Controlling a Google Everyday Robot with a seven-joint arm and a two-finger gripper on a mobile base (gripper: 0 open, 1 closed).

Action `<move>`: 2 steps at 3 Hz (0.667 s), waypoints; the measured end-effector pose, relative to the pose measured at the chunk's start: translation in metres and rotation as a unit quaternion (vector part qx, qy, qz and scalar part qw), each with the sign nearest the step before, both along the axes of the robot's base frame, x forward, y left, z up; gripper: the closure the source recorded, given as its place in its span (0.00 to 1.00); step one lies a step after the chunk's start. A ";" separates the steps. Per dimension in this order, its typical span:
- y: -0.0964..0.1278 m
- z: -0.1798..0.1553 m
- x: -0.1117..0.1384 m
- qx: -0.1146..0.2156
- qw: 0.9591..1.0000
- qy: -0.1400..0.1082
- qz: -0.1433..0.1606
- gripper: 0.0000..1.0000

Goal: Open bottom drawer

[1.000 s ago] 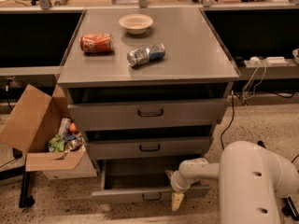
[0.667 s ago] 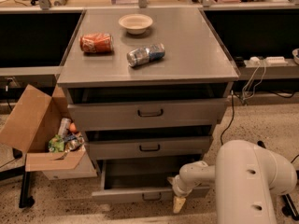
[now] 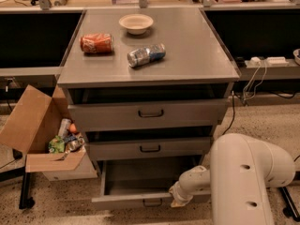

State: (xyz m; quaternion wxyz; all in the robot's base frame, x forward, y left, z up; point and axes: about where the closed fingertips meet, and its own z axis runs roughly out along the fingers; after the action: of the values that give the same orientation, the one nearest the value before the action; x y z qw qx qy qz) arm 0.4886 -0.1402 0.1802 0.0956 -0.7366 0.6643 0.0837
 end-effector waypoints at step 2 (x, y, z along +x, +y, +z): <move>0.004 0.006 -0.019 -0.005 1.000 0.011 -0.006 1.00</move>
Offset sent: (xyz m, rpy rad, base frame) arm -0.0271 0.0074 0.0127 -0.0102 0.0272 -0.0177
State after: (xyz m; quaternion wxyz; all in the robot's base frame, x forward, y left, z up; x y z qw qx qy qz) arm 0.4695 -0.1361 0.1865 0.0850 -0.7322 0.6700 0.0884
